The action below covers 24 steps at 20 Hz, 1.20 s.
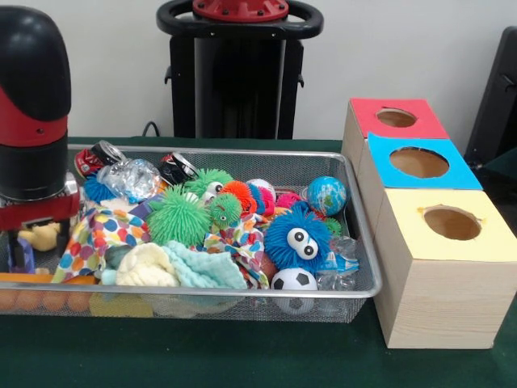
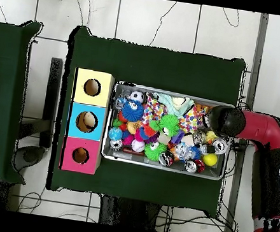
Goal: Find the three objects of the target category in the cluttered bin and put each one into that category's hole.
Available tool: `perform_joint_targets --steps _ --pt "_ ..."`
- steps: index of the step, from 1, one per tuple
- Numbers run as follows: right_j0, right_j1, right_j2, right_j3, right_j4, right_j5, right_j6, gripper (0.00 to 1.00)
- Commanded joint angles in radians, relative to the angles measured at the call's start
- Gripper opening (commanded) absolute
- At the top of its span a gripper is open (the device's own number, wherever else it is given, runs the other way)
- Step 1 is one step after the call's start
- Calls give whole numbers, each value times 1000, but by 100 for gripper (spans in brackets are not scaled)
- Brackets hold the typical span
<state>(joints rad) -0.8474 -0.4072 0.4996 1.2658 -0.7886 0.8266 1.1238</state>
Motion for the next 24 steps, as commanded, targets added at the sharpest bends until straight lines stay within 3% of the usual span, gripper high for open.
perform_joint_targets --steps 1,7,15,24 --pt "21 -56 -44 26 -19 118 -148 100" --pt "62 -76 -102 32 -10 214 -110 100" --pt "37 -10 -93 92 68 235 -70 100" --pt "35 17 -129 99 71 234 -65 100"
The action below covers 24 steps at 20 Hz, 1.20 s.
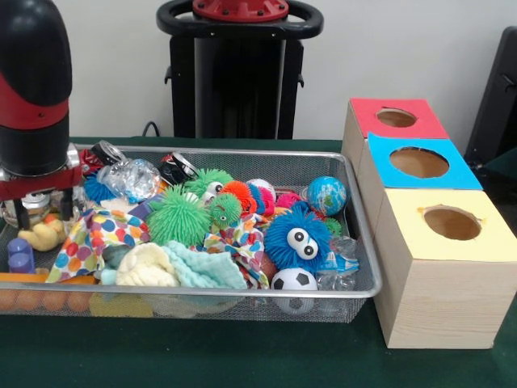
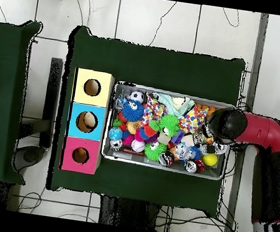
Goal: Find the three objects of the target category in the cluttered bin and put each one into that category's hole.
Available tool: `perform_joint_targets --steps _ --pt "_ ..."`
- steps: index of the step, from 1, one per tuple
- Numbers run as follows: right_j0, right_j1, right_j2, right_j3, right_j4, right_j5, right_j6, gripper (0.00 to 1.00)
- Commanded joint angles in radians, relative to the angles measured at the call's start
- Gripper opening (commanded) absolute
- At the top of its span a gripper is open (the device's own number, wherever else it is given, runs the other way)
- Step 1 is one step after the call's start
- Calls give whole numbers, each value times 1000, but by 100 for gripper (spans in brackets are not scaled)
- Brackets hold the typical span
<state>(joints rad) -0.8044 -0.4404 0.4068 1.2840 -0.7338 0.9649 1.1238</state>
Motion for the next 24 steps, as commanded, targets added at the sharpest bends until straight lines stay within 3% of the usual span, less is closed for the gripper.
perform_joint_targets --steps 1,8,17,21,24 --pt "-4 56 -42 77 12 95 -63 100" --pt "72 90 -125 -6 -57 179 -63 100" --pt "128 101 -190 -48 -79 183 -59 100" --pt "138 77 -202 -39 -77 123 -52 100" --pt "109 57 -171 -1 -45 4 -27 100"
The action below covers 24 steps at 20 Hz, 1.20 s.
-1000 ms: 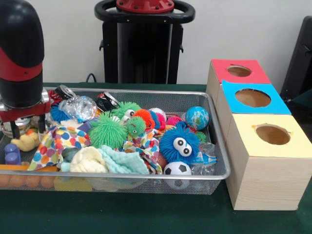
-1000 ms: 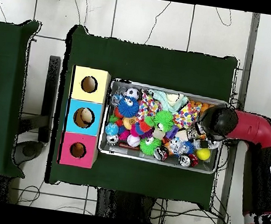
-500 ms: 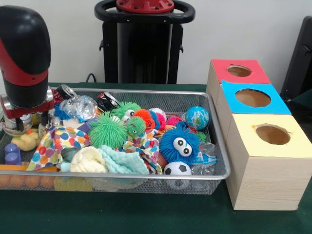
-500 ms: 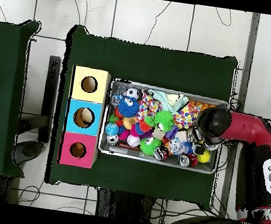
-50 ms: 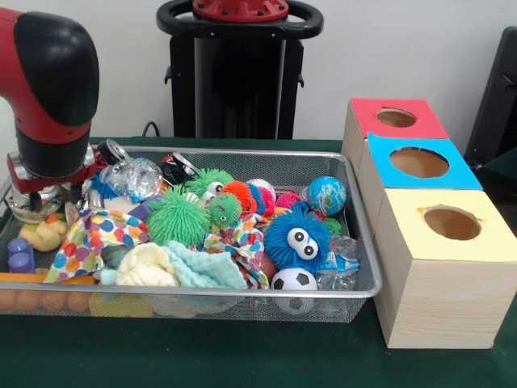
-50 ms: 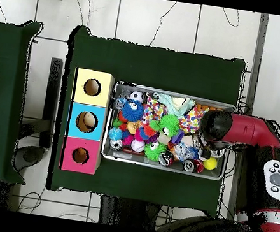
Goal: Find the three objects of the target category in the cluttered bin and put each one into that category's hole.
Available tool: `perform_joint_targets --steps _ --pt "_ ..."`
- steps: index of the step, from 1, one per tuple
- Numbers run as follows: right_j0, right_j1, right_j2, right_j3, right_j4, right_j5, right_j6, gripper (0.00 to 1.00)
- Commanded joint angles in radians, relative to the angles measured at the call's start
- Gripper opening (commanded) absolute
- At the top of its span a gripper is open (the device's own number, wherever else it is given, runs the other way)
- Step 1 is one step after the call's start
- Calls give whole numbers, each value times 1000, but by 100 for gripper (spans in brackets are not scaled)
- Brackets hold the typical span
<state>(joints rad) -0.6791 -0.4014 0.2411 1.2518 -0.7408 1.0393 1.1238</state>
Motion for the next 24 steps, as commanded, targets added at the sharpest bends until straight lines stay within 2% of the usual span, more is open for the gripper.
perform_joint_targets --steps 1,8,13,15,18,21,24 --pt "-29 13 9 44 -26 -109 -22 100" --pt "-31 -11 8 68 -44 -233 5 100" --pt "-60 -47 33 105 -7 -300 -17 100" --pt "-65 -36 36 103 2 -311 -20 100" --pt "-64 -2 40 83 24 -282 -22 100" --pt "-56 55 28 43 36 -204 -27 100" --pt "-55 79 31 34 59 -146 -38 100"
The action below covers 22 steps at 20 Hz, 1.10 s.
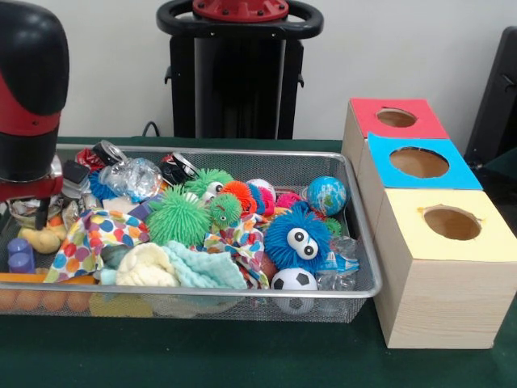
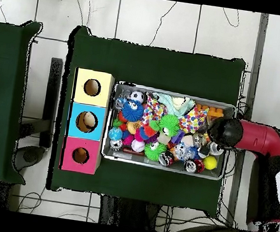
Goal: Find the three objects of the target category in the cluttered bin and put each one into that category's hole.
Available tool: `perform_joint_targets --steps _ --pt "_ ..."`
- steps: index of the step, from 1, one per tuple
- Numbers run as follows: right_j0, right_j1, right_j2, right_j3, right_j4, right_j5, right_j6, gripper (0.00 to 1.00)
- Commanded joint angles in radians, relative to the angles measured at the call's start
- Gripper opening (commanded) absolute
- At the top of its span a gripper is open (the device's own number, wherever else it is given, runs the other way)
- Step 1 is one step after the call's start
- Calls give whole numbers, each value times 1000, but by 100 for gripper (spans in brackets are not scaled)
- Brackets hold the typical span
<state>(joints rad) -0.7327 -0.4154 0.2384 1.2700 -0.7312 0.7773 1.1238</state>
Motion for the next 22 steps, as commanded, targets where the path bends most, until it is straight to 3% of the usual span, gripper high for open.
perform_joint_targets --steps 1,3,13,17,22 --pt "0 103 33 11 54 129 -41 100" --pt "17 147 35 -37 56 152 -39 100" --pt "17 149 29 -47 53 144 -41 100" --pt "55 188 -6 -103 27 196 -17 100" --pt "54 235 -8 -128 49 231 -20 100"
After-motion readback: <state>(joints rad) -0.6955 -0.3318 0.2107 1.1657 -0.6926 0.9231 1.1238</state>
